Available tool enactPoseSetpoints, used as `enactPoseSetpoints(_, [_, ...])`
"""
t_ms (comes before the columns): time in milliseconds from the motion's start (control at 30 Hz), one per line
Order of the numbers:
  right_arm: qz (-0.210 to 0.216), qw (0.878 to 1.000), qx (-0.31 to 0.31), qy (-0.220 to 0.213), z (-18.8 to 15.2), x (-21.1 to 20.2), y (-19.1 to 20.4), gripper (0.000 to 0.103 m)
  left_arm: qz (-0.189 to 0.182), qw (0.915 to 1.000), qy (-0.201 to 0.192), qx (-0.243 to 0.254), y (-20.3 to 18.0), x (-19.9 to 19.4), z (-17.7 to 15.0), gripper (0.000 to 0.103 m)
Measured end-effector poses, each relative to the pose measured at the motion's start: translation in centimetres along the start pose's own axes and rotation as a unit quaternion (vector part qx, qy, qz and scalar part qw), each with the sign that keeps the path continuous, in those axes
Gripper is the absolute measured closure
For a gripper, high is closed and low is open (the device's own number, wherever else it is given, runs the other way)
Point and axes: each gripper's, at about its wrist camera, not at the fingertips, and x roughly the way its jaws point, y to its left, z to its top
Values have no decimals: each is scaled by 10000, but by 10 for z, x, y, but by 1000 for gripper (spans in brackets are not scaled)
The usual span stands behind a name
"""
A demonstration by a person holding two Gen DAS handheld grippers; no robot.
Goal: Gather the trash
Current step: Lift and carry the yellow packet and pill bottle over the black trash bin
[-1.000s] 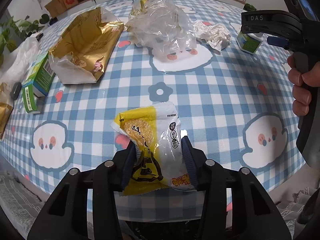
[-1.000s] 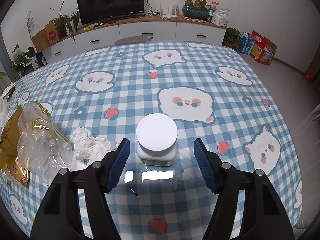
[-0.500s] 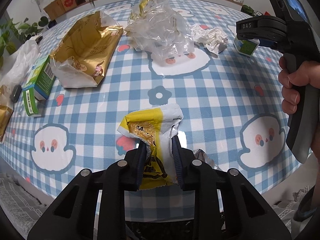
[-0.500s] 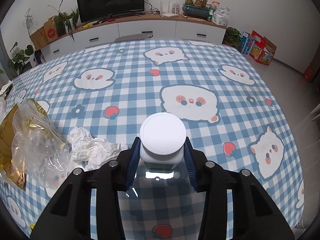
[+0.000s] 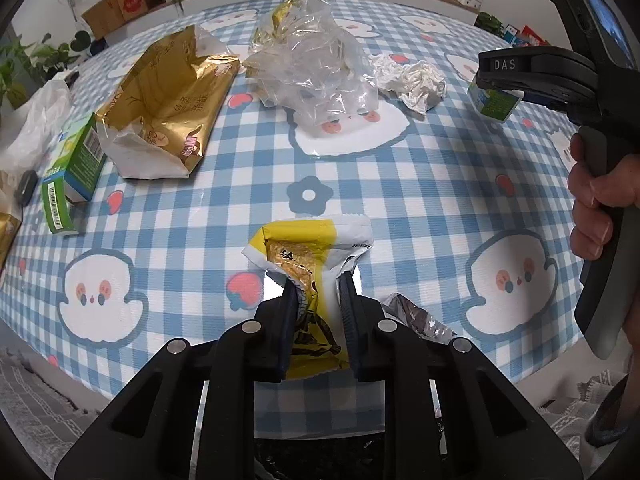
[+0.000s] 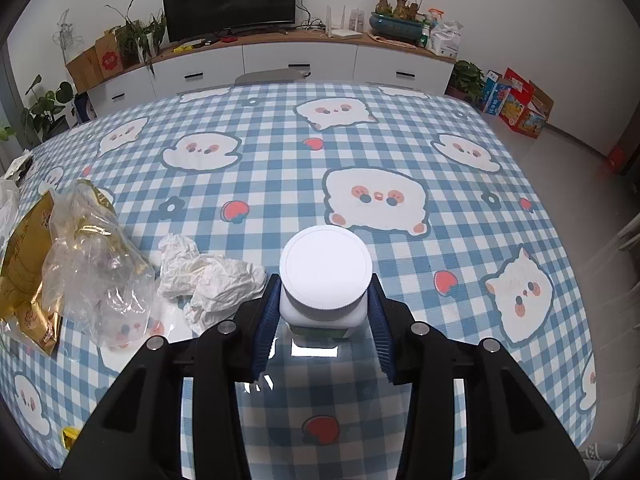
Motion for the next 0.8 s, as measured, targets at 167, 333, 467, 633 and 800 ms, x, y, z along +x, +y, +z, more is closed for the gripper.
enactPoseSetpoints(167, [3, 9999, -92, 40, -14, -9, 4, 63, -37, 10000, -37, -15, 2, -4, 1, 87])
enactPoseSetpoints(333, [11, 9999, -103, 2, -23, -23, 1, 63, -119, 9999, -82, -11, 3, -8, 3, 93])
enactPoseSetpoints(467, [61, 10000, -40, -45, -24, -34, -1, 63, -142, 9999, -81, 0, 4, -8, 2, 94])
enactPoseSetpoints(633, [112, 9999, 4, -125, -25, -47, -2, 63, -219, 9996, -154, -31, 7, -14, 2, 94])
enactPoseSetpoints(800, [169, 9997, 8, -174, -29, -58, 0, 63, -240, 9994, -229, -57, 10, -21, 2, 94])
